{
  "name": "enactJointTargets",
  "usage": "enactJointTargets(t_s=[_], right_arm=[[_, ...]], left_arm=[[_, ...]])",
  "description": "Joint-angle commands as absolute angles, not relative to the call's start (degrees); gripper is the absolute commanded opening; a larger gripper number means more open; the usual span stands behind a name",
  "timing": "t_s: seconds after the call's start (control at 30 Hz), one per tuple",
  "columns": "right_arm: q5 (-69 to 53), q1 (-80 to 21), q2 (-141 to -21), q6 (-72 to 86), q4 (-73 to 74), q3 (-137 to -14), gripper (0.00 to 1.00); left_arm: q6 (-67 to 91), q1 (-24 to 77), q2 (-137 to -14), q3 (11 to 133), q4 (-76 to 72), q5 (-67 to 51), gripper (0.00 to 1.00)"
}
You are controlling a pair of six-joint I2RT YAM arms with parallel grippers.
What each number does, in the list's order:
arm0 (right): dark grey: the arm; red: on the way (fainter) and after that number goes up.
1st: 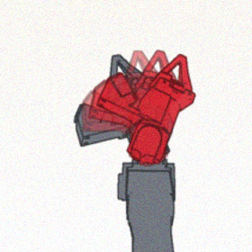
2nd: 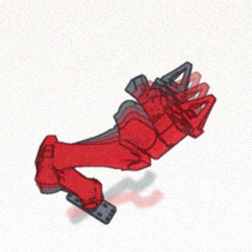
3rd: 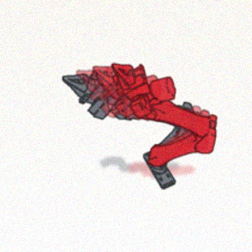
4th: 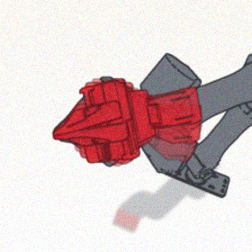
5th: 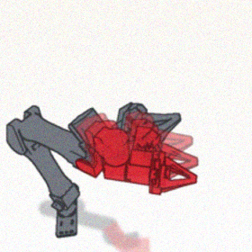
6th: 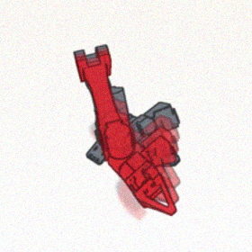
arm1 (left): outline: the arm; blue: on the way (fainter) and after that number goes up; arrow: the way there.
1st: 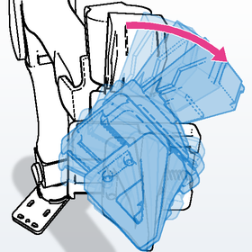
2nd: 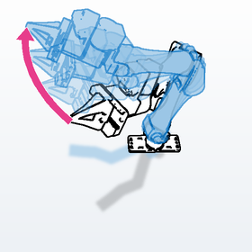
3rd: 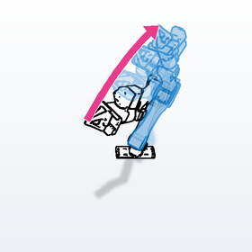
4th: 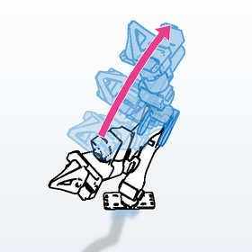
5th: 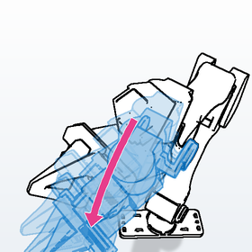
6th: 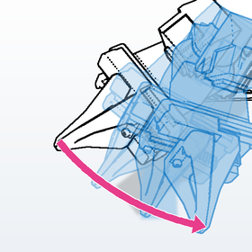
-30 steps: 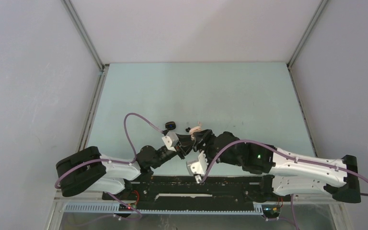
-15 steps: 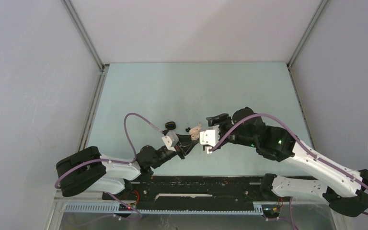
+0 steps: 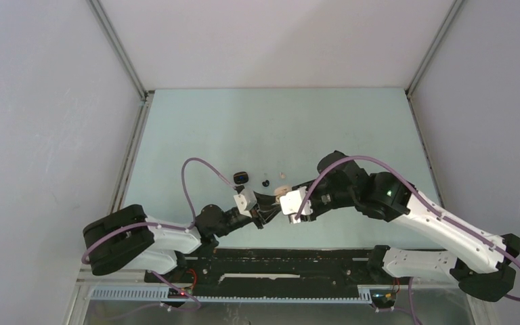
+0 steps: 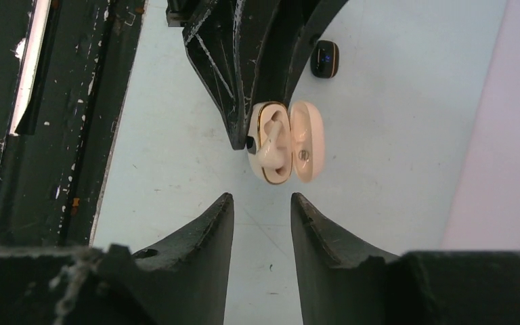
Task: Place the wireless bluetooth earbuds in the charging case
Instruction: Place the earbud in the charging case.
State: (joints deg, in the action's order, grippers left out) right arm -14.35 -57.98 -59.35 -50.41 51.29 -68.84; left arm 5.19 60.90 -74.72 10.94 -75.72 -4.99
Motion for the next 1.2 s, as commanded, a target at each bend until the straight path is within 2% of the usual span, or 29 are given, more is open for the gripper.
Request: enactJointTargets(t_s=[0.0, 0.63, 1.17], right_arm=[[-12.42, -59.86, -61.02, -53.54, 50.86, -70.02, 0.4], [-10.59, -63.11, -64.34, -57.05, 50.12, -67.74, 0.41], [-9.76, -63.25, -64.16, -55.18, 46.86, -65.74, 0.35]], left_arm=[[5.86, 60.93, -75.36, 13.41, -78.68, -9.31, 0.0], [6.68, 60.91, -74.52, 13.32, -78.65, -11.31, 0.0], [6.63, 60.91, -74.46, 13.44, -78.5, -12.0, 0.0]])
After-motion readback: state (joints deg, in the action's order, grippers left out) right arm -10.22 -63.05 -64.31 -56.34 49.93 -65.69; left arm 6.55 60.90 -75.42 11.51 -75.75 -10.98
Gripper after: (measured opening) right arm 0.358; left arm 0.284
